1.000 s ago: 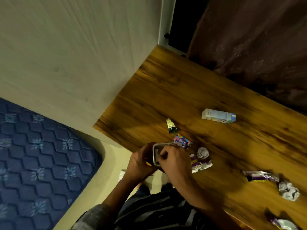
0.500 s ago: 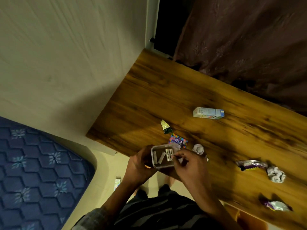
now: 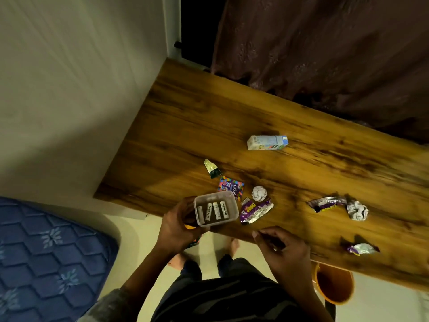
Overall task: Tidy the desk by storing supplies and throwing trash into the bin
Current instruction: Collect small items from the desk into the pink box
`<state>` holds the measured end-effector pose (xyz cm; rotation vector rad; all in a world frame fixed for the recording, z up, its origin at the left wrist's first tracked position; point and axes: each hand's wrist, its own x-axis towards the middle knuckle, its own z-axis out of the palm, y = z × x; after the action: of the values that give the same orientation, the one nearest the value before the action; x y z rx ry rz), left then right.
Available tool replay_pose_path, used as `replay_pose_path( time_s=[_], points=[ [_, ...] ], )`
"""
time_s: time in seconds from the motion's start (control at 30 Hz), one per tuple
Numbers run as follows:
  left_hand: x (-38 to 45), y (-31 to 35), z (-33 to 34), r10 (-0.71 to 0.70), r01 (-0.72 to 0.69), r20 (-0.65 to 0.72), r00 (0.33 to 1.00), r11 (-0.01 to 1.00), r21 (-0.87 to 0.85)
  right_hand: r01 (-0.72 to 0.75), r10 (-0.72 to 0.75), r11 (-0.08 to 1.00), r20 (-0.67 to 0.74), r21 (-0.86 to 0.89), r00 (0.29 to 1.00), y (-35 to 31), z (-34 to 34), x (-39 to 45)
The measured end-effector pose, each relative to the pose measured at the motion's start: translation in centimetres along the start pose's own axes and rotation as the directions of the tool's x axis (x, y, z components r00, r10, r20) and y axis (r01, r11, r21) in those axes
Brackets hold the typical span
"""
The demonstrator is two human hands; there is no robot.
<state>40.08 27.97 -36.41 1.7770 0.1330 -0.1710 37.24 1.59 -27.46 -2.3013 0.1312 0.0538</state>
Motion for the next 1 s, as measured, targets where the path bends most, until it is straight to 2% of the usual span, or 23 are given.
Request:
replay_pose_path(
  time_s=[0.17, 0.33, 0.47, 0.7, 0.83, 0.93, 1.0],
  points=[
    [-0.7, 0.7, 1.8, 0.118, -0.116, -0.015, 0.993, 0.985, 0.124, -0.058, 0.058, 0.998, 0.009, 0.027, 0.998, 1.2, -1.1, 0.8],
    [-1.8, 0.9, 3.4, 0.120, -0.107, -0.044, 0.992, 0.966, 0.235, -0.084, 0.081, 0.996, 0.063, 0.043, 0.995, 2.4, -2.4, 1.9],
    [-1.8, 2.6, 4.3, 0.094, -0.061, -0.134, 0.987, 0.971, 0.231, -0.084, 0.081, 0.994, 0.043, 0.065, 0.996, 4.7, -4.8, 2.2],
    [-3.9, 3.6, 6.2, 0.024, 0.030, -0.173, 0.985, 0.952, 0.305, -0.100, 0.100, 0.991, 0.009, 0.085, 0.995, 10.5, -10.7, 2.2],
    [-5.6, 5.5, 9.3, 0.008, 0.037, -0.127, 0.992, 0.937, 0.347, -0.127, 0.129, 0.990, -0.043, 0.063, 0.991, 14.1, -13.9, 2.4],
    [-6.0, 6.9, 13.0, -0.022, 0.080, -0.172, 0.985, 0.937, 0.339, -0.152, 0.154, 0.987, -0.067, 0.046, 0.986, 16.7, -15.9, 2.5],
    [-5.7, 7.7, 15.9, 0.004, 0.043, -0.137, 0.991, 0.940, 0.340, -0.168, 0.171, 0.985, -0.086, 0.045, 0.981, 17.9, -17.3, 2.6]
  ],
)
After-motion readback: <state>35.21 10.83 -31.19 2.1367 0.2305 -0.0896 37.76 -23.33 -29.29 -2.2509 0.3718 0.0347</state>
